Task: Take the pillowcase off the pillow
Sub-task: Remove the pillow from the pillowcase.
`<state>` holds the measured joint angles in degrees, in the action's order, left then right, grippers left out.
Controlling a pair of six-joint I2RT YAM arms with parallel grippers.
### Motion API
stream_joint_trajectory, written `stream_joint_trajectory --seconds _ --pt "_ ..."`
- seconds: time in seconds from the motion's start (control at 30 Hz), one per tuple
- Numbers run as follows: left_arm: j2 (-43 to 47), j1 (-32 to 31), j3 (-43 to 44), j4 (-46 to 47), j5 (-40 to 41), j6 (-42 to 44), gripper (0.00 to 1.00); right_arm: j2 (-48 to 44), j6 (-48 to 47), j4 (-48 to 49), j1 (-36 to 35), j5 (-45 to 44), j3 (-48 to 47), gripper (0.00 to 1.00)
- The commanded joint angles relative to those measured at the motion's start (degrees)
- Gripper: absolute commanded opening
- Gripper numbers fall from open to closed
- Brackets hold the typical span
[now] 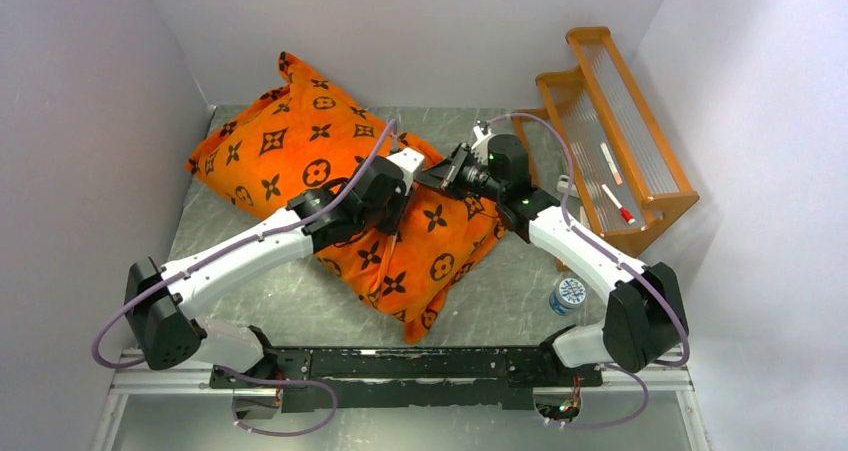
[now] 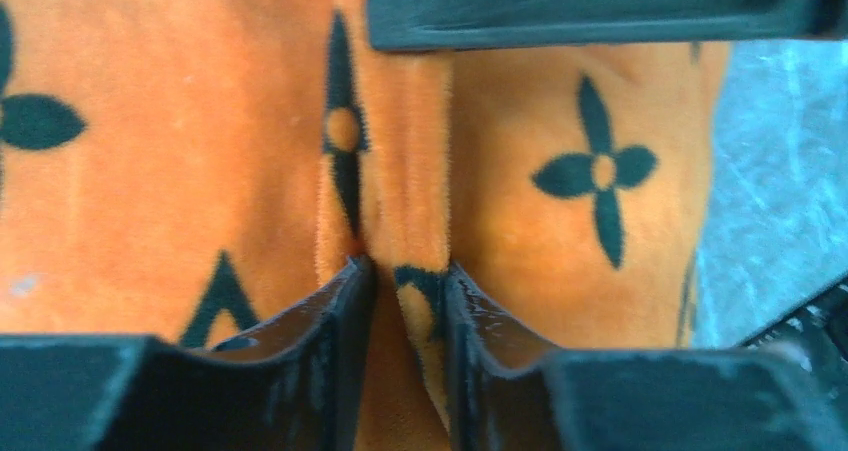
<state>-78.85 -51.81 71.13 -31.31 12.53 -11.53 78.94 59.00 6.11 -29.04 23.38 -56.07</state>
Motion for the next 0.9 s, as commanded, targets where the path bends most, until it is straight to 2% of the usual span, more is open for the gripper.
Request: stream_joint_trajectory --seconds 0.0,0.07,0.1,0.13,0.23,0.33,0.5,0.6,0.73,0.87 --pt "-2.1 0.4 2.7 -7.3 15.2 -3.4 0.28 -2.9 -0.1 4.3 1.4 1.4 -3.3 0.00" --pt "-2.1 0.5 3.5 -7.4 17.7 -3.7 0.17 -2.7 -1.5 2.4 1.4 1.9 -4.2 0.00" --pt "-2.1 0.7 4.0 -7.1 18.0 -3.5 0.08 -2.5 -2.3 0.8 1.4 2.0 -4.6 0.00" --pt "-2.1 1.1 4.8 -7.1 17.9 -2.7 0.05 -2.4 -3.1 -1.8 1.4 1.4 -5.2 0.02" --pt "-2.6 4.2 7.9 -9.9 19.5 -2.1 0.05 -2.2 -8.3 -11.9 1.4 -1.7 -7.5 0.20" --pt "-2.0 8.1 7.8 -7.5 12.6 -0.3 0.05 -3.2 -13.4 -19.9 1.4 -4.3 -8.1 0.34" --pt "-3.5 9.0 6.8 -7.9 10.1 -0.7 0.05 -4.6 -17.9 -30.2 -0.7 -9.5 -9.5 0.63" --pt "-3.1 9.0 4.6 -6.2 6.3 -0.9 0.05 -3.1 -19.4 -35.5 -5.0 -15.2 -13.1 0.74" --pt "-1.2 9.0 1.6 -3.3 1.3 -2.4 0.05 -0.1 -18.5 -37.7 -10.8 -22.5 -18.0 0.77" --pt "1.7 9.0 -2.0 -1.5 0.6 -4.9 0.05 2.6 -13.4 -39.9 -12.6 -29.3 -19.8 0.77"
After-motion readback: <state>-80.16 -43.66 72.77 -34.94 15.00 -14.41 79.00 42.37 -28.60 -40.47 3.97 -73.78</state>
